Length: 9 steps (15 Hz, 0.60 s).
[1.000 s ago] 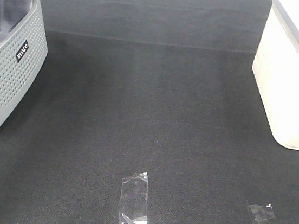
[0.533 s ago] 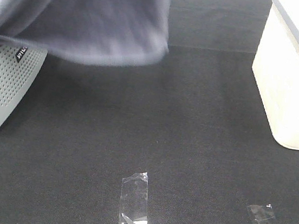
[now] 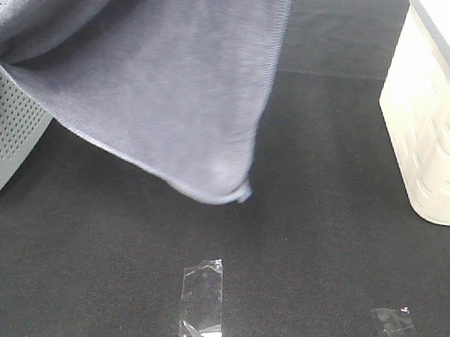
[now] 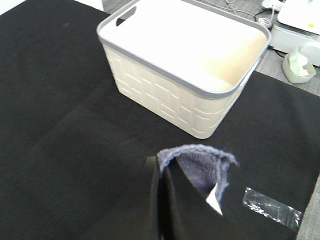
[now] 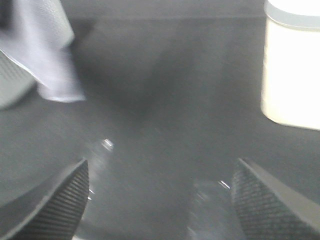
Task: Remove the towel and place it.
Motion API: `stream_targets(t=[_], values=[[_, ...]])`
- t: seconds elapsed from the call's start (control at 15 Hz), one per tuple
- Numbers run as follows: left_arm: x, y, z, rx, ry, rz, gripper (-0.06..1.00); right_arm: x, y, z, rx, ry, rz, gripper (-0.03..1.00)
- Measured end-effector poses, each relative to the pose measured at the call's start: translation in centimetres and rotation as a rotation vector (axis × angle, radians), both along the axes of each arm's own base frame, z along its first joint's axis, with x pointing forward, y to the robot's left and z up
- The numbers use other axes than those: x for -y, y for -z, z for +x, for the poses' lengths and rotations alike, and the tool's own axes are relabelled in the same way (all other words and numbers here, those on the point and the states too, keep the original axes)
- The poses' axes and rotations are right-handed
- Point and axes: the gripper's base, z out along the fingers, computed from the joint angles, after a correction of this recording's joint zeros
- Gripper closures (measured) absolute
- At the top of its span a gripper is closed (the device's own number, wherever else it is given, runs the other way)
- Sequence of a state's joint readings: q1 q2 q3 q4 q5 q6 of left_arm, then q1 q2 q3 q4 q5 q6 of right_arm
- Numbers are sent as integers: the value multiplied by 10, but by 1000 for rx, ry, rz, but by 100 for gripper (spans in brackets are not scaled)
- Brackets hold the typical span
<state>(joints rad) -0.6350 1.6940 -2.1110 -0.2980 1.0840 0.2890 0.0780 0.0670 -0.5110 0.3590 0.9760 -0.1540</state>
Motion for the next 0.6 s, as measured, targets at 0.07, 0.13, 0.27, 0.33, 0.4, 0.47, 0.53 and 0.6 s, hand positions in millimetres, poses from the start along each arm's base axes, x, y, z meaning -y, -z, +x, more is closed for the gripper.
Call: stream_targets(t=[0.07,0.13,0.27,0.33,0.4,0.47,0.53,0.6], values=[[2,0,-1,0,6,0,94,-5,-5,10,-1,-28,42,23],[3,0,-3,0,11,0,94,-10,-9,21,-10,-75,69,24],[4,0,-3,-1,13,-1,94,-24,-10,55,-65,-257,32,29],[4,0,-3,-1,14,0,94,-30,-11,67,-67,-342,43,30],[4,0,-3,-2,14,1,94,-37,-10,81,-72,-415,63,30],[4,0,-3,-2,14,1,94,-41,-6,97,-67,-481,62,30],[4,0,-3,-2,14,1,94,-45,-2,112,-57,-533,60,30],[4,0,-3,-2,14,0,94,-49,3,126,-62,-564,78,30]])
